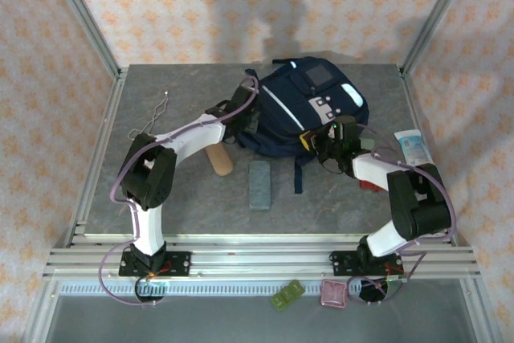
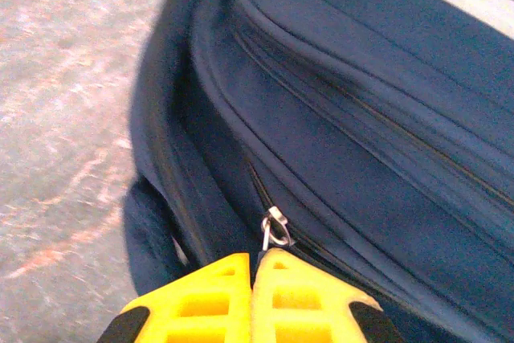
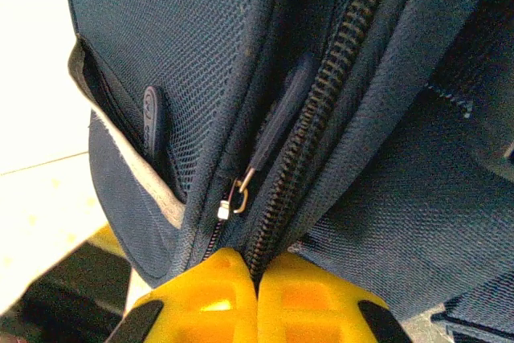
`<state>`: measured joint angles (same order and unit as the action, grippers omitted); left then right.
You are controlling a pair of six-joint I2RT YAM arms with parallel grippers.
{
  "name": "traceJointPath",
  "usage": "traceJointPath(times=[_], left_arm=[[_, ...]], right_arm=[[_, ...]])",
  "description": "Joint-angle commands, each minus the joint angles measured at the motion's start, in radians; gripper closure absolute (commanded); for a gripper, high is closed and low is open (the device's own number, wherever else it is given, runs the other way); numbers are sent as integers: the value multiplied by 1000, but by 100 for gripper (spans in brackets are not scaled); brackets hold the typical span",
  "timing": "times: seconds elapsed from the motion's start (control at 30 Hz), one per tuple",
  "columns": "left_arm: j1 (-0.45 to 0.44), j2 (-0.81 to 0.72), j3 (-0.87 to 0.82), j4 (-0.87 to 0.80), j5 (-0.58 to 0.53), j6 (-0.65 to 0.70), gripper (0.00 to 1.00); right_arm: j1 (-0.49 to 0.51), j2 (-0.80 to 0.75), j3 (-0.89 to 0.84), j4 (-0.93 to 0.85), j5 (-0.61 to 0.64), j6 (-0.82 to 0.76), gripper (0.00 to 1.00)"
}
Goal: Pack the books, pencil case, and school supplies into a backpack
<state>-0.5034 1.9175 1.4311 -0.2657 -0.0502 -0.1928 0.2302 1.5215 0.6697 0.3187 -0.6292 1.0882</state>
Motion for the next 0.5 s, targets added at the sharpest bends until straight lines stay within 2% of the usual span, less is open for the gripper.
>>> traceJointPath(times=[0.0,0.3,0.47], left_arm=[[46,-66,-8,-10,-142,-17,100],[32,-242,-124,-13,-10,-33,100],[-15,-298,-119,-35,47,-39,100]], right_arm=[[-29,-28,-10,-15,84,-42,100],[-75,2,168,-111,42,-143,100],[-121,53,291,-187,49,-184,100]])
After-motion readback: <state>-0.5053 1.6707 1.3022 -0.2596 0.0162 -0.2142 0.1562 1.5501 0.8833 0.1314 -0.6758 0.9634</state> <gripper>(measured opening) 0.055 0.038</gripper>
